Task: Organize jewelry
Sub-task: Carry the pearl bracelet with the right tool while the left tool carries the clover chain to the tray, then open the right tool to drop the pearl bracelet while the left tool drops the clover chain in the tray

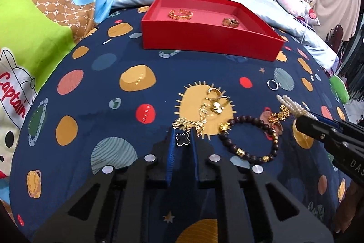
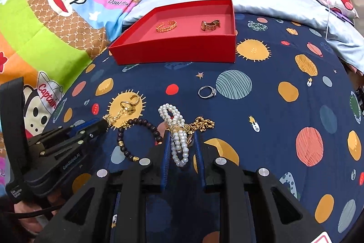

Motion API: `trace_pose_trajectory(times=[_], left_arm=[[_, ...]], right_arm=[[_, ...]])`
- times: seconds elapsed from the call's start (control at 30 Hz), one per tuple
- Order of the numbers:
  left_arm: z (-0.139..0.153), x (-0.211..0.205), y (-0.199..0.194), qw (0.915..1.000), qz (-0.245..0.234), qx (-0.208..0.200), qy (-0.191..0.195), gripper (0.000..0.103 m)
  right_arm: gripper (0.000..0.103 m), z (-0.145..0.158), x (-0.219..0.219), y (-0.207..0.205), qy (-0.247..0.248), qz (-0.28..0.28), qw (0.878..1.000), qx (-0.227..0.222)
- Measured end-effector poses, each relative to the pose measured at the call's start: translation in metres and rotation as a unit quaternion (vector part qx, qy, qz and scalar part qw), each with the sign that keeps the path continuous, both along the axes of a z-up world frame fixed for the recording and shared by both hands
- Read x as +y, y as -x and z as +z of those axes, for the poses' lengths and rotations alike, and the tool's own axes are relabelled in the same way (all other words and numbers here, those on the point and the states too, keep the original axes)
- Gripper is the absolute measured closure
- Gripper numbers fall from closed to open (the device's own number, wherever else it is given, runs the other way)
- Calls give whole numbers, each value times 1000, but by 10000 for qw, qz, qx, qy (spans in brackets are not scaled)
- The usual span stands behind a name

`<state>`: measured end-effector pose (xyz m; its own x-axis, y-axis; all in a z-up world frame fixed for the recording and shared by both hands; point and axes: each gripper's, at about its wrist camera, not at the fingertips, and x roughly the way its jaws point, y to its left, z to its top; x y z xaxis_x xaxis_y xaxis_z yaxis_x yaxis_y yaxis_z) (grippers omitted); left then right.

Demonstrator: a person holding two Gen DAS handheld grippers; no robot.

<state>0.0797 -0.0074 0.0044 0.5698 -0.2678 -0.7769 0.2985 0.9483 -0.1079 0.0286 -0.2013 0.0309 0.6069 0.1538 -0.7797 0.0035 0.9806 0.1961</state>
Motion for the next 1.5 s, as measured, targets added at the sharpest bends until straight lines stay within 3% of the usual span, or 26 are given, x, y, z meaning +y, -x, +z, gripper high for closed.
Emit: trace_pose_trajectory(times=[0.3, 0.77, 1.17, 1.5], left_arm=[[14, 8, 12, 9993, -16, 70, 361, 91], [88, 11, 11, 9969, -151, -361, 681, 91], [171, -14, -57, 9888, -231, -1307, 678, 92], [169, -44, -132, 9880, -50, -1426, 588, 92]], right_arm=[[84, 10, -1, 5, -97, 27, 9999, -67], [84, 55, -8, 9, -292, 22, 9982, -522], [84, 100, -33, -50, -153, -131, 9944, -1034], [84, 76, -38, -135, -171, -173, 9974, -680]])
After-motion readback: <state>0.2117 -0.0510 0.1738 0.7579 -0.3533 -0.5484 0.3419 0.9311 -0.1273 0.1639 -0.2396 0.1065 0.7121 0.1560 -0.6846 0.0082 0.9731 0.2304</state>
